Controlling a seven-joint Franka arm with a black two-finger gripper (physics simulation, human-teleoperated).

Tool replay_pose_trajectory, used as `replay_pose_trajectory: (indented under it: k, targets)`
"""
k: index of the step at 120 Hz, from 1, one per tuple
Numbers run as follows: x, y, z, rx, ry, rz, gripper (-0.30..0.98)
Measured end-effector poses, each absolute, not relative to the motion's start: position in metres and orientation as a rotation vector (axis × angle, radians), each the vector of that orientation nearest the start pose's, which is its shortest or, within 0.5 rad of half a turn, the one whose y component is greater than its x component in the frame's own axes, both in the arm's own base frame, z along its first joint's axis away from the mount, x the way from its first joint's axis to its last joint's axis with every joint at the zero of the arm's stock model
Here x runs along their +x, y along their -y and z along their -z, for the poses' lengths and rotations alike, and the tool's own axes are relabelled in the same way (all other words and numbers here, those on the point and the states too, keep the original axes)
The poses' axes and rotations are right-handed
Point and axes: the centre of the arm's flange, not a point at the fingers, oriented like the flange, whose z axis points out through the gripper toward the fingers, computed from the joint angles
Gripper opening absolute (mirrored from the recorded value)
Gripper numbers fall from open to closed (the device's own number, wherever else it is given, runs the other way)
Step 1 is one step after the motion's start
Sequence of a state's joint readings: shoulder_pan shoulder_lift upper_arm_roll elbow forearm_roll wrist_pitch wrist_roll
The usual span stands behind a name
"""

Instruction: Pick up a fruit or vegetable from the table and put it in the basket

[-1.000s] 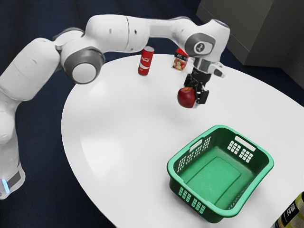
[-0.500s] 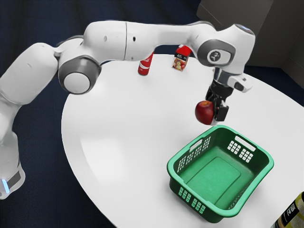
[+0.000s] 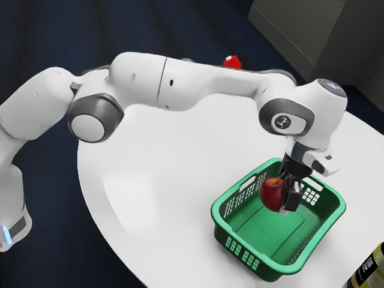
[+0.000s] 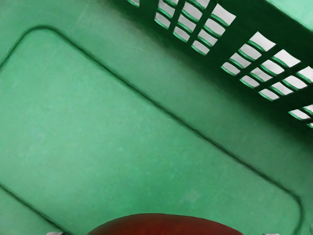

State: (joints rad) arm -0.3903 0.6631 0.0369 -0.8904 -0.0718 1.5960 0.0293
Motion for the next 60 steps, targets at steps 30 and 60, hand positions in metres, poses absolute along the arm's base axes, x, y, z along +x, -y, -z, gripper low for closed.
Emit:
replay_pose_trajectory:
  k: [30,60]
  targets:
    - [0.682,0.292,-0.513,-3.131,-0.661,0.109,0.46]
    - [0.683,0.292,-0.52,-3.129,-0.664,0.145,0.65]
